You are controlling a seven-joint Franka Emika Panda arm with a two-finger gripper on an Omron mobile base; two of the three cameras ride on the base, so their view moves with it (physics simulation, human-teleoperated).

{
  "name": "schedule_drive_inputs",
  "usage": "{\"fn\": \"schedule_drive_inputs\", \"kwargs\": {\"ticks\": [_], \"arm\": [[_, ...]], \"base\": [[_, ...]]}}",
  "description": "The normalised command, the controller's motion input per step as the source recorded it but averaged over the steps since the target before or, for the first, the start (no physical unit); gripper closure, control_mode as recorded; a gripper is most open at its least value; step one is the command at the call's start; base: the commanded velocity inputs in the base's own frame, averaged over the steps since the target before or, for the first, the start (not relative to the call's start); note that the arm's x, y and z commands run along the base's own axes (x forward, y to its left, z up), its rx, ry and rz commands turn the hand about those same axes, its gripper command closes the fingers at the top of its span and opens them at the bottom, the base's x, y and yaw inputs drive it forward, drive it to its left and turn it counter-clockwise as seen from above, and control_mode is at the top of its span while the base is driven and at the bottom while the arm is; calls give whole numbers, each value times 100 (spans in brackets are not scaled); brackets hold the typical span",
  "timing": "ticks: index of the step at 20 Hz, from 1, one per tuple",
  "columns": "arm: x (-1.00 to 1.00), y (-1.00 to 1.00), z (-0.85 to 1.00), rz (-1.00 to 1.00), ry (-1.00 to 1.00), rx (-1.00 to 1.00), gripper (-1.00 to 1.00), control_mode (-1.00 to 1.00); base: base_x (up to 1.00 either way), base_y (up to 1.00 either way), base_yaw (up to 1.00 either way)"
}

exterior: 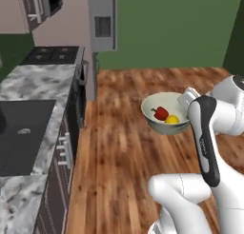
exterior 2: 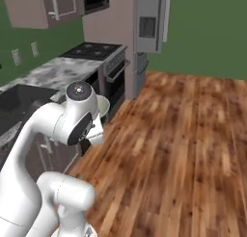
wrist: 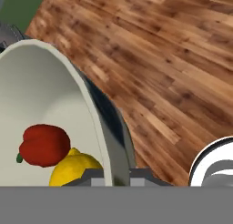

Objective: Place the bowl with the bell pepper and lemon on the top shelf of the fridge. Place the bowl with the fish and chicken drumstick on the second highest shelf of the fridge.

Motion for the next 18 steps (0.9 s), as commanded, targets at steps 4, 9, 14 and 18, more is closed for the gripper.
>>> {"fn": "schedule_drive_inputs", "kwargs": {"ticks": [4,9,14,18], "arm": [[0,0,0,0,0,0,100,100],[0,0,0,0,0,0,100,100],[0,0,0,0,0,0,100,100],[0,0,0,0,0,0,100,100]], "base": [[99,-20,-51],[100,-38,-39],[100,-23,-19],[100,-11,-14]]}}
